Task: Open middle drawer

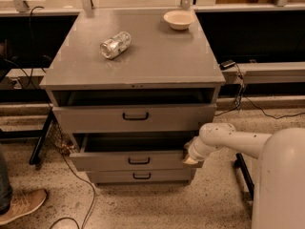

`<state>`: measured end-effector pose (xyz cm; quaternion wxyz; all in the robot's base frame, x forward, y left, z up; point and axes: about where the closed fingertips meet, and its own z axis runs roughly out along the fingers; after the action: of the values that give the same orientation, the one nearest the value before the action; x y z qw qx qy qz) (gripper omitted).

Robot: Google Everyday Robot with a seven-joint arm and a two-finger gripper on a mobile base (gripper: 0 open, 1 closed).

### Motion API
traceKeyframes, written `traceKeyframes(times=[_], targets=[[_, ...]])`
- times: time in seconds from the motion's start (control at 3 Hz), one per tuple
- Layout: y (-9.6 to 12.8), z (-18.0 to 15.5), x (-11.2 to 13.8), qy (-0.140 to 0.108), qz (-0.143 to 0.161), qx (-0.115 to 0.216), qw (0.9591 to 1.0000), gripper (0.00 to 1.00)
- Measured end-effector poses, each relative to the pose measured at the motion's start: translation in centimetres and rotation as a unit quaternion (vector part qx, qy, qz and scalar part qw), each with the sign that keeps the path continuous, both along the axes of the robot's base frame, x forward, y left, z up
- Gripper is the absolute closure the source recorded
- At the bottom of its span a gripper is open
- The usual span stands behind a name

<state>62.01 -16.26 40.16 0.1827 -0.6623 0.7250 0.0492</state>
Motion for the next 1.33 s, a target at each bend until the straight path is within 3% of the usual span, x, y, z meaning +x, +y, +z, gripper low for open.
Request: traceKeyframes(times=[0.33,0.67,1.33], targets=[[-0.87,-0.11,-3.82,0.023,-0.022,-0.009,0.9995,1.0],[-0.87,-0.12,-3.83,0.023,-0.022,-0.009,0.9995,1.0],[-0.69,-0.46,-4.04,0.026,-0.02,-0.009,0.9994,0.58]])
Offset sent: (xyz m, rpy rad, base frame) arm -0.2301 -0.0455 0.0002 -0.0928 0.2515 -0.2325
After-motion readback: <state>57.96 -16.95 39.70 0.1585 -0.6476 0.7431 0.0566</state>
